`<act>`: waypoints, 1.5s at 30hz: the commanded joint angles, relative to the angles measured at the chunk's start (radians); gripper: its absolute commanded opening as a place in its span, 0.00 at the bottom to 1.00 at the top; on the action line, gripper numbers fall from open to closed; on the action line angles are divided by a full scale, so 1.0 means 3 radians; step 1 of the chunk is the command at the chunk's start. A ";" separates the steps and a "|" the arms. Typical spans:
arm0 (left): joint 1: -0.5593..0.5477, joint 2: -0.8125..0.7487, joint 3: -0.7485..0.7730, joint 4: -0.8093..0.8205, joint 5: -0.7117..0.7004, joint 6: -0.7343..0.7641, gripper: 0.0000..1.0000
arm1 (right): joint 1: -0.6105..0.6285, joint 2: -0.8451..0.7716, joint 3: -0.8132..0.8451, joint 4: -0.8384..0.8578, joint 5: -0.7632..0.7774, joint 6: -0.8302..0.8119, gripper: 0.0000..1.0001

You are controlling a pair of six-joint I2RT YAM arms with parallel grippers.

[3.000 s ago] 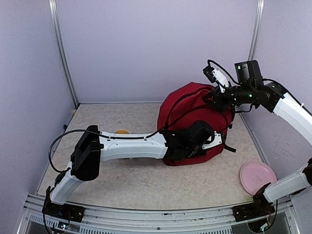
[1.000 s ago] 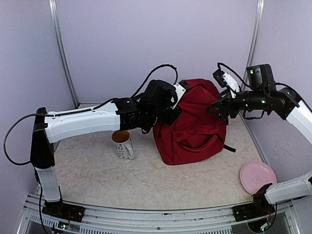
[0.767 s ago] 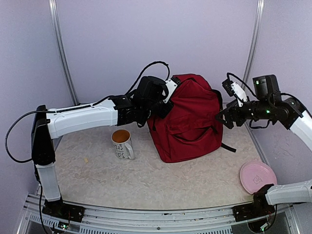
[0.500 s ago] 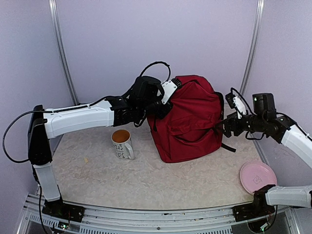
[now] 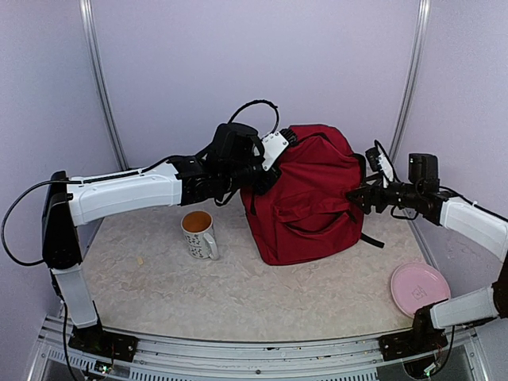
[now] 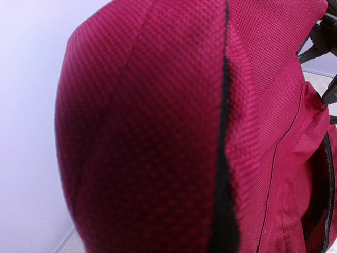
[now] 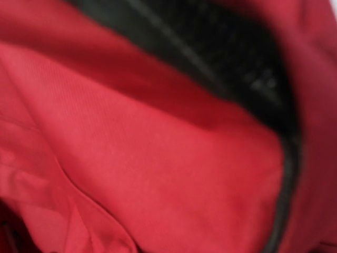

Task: Pack the student bag
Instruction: Rotate the student bag to the center of the board.

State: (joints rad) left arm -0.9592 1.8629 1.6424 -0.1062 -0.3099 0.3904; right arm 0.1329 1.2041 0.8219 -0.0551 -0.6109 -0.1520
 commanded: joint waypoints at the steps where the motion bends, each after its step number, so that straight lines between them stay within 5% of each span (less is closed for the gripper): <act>1: 0.0032 -0.0184 -0.0024 0.0258 0.0087 0.0026 0.00 | -0.0024 0.0150 0.0070 0.0235 -0.0261 -0.0055 0.96; 3: 0.0035 -0.0192 -0.0026 0.0248 0.0143 0.0014 0.00 | -0.0024 0.0220 0.0086 0.0259 -0.0406 -0.0034 0.84; 6: 0.0042 -0.0208 -0.0027 0.0259 0.0184 -0.0018 0.00 | -0.0024 0.0350 0.0140 0.0220 -0.0611 0.0066 0.46; 8: 0.0056 -0.0219 -0.0029 0.0279 0.0235 -0.0054 0.00 | -0.0024 0.0489 0.0191 0.0111 -0.0739 0.0115 0.29; 13: 0.0079 -0.0200 -0.0027 0.0293 0.0219 -0.0092 0.00 | -0.0009 0.0513 0.0112 0.0066 -0.0885 0.0368 0.00; 20: 0.0281 -0.0042 0.0133 0.0295 0.0049 -0.0263 0.00 | 0.0131 -0.0139 -0.0341 0.0294 -0.0761 0.1053 0.00; 32: 0.0426 0.0108 0.0232 0.0465 0.0216 -0.0293 0.00 | 0.1220 -0.1161 -0.0947 0.0246 0.0131 0.1820 0.00; 37: 0.0426 0.0027 0.0008 0.0566 0.0394 -0.0222 0.00 | 0.1241 -0.1604 -0.0790 -0.0432 0.0773 0.1592 0.30; 41: 0.0431 0.0023 -0.0033 0.0575 0.0393 -0.0185 0.00 | 0.1236 -0.1727 -0.0656 -0.0626 0.0793 0.1549 0.56; 45: 0.0431 0.0024 -0.0047 0.0573 0.0418 -0.0176 0.00 | 0.1239 -0.1667 -0.0598 -0.0634 0.1040 0.1480 0.93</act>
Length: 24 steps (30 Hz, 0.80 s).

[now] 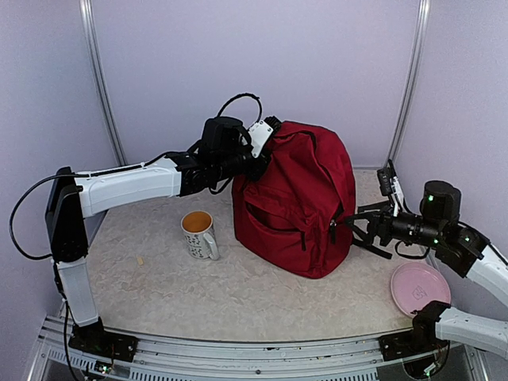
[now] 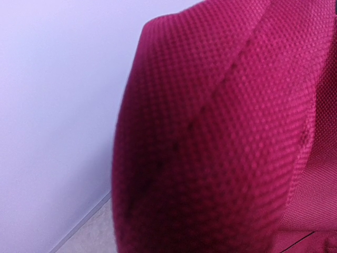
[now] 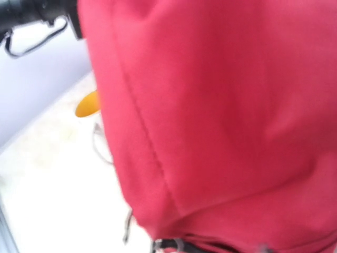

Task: Pack the student bag
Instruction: Rotate the student bag to the center of the board, then hold the lower front pocket of the student bag.

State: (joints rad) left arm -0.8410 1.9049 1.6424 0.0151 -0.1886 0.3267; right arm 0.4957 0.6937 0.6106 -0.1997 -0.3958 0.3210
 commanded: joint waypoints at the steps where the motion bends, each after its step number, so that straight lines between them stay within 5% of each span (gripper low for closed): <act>1: 0.0036 -0.0117 -0.0051 0.0171 0.0015 0.0035 0.00 | 0.0030 0.0084 0.0086 -0.0038 0.0326 -0.0092 0.99; 7: 0.0037 -0.0125 -0.0058 0.0155 -0.0002 0.0009 0.00 | 0.0198 0.0582 0.0004 0.0807 0.0208 -0.0130 1.00; 12: 0.0041 -0.0127 -0.0057 0.0118 0.0033 -0.0016 0.00 | 0.0424 0.1018 0.0023 0.1070 0.0315 -0.0069 0.91; 15: 0.0045 -0.0122 -0.0051 0.0117 0.0032 -0.0051 0.01 | 0.0490 0.1158 0.0049 0.1111 0.0413 -0.0015 0.68; 17: 0.0059 -0.0122 -0.0036 0.0119 0.0021 -0.0112 0.01 | 0.0509 0.1180 0.0016 0.1235 0.0407 0.0055 0.41; 20: 0.0090 -0.0154 -0.0016 0.0096 -0.0030 -0.0244 0.28 | 0.0516 0.1190 -0.0003 0.1262 0.0554 0.0195 0.00; 22: 0.0093 -0.0236 -0.0056 0.0112 -0.0139 -0.0309 0.62 | 0.0516 0.1188 0.0006 0.1249 0.0590 0.0264 0.00; 24: 0.0093 -0.0353 -0.0127 0.0106 -0.0213 -0.0349 0.85 | 0.0516 0.1160 0.0015 0.1262 0.0582 0.0332 0.00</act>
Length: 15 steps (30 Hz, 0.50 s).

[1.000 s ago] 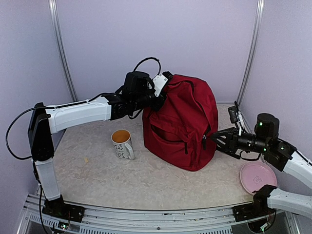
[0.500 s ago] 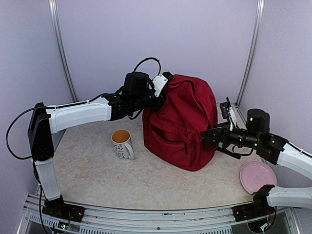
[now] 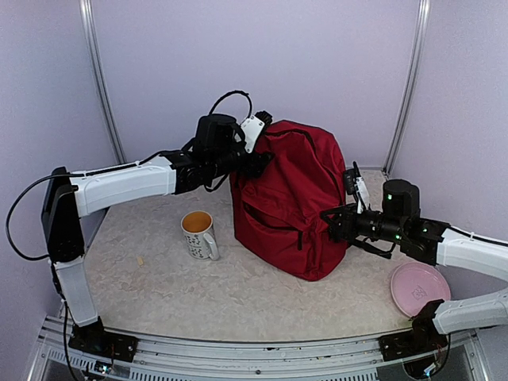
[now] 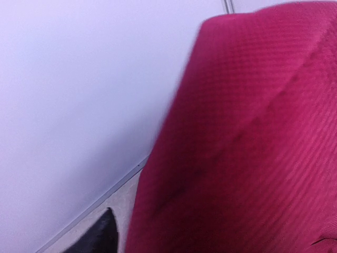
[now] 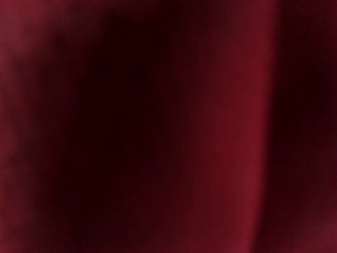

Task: Pack the student bag
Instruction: Hold the lower front pocket of the student bag, then pick up the lower front pocket of the student bag.

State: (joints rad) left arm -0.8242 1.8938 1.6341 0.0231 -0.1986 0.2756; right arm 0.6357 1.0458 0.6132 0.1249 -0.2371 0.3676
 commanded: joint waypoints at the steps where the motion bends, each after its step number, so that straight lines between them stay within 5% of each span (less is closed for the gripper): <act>1: 0.0037 -0.0394 -0.0138 0.0059 -0.0192 -0.0196 0.94 | 0.0049 -0.0029 0.0006 0.0190 0.0058 0.0214 0.00; 8: -0.0078 -0.1112 -0.0575 -0.0133 -0.0193 -0.0482 0.99 | 0.0049 -0.0022 0.0077 0.0208 -0.0011 0.0395 0.00; 15: -0.0964 -0.1593 -0.1389 -0.0205 -0.0763 -0.0931 0.99 | 0.0054 -0.0005 0.0176 0.0107 0.0070 0.0483 0.00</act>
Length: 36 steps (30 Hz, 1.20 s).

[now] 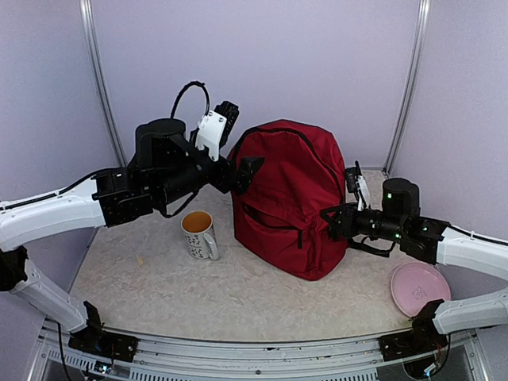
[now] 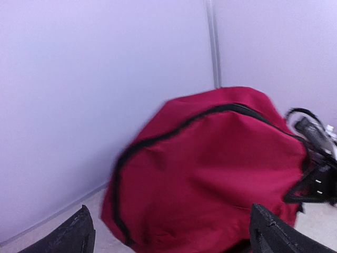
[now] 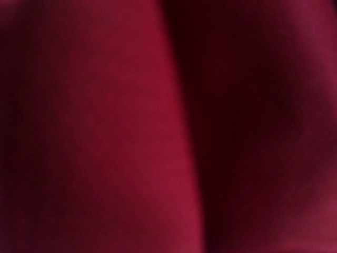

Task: Pack the student bag
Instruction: Pick up the lower front pocket of the student bag.

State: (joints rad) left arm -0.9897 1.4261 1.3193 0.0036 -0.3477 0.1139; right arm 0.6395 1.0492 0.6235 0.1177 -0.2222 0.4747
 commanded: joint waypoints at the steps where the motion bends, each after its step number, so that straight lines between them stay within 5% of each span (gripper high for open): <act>1: -0.0507 -0.0027 -0.0425 -0.0173 -0.0235 -0.0540 0.98 | 0.0045 -0.0025 0.0130 0.0145 0.0013 0.0152 0.00; 7: -0.0674 0.0377 -0.0611 -0.0138 0.0416 -0.1573 0.65 | 0.0080 -0.0024 0.0121 0.0218 -0.0035 0.0231 0.00; 16: -0.0773 0.1102 -0.0276 -0.0014 0.0537 -0.2263 0.54 | 0.0224 0.0011 0.0180 0.0242 0.0071 0.0256 0.00; 29: -0.0669 0.1399 -0.0058 0.0175 0.0561 -0.2210 0.30 | 0.0236 -0.0058 0.0151 0.0152 0.0107 0.0268 0.00; 34: -0.0666 0.1348 -0.0075 0.0120 0.0514 -0.2140 0.03 | 0.0236 -0.0060 0.0152 0.0134 0.0145 0.0275 0.00; 36: -0.0660 0.1333 -0.0088 0.0104 0.0497 -0.2106 0.00 | 0.0236 -0.0066 0.0152 0.0112 0.0156 0.0283 0.00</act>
State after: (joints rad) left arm -1.1915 1.8439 1.2747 0.0296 -0.1890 -0.5426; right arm 0.6968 1.0534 0.6422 0.1169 -0.1833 0.5449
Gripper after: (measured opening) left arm 0.021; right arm 0.068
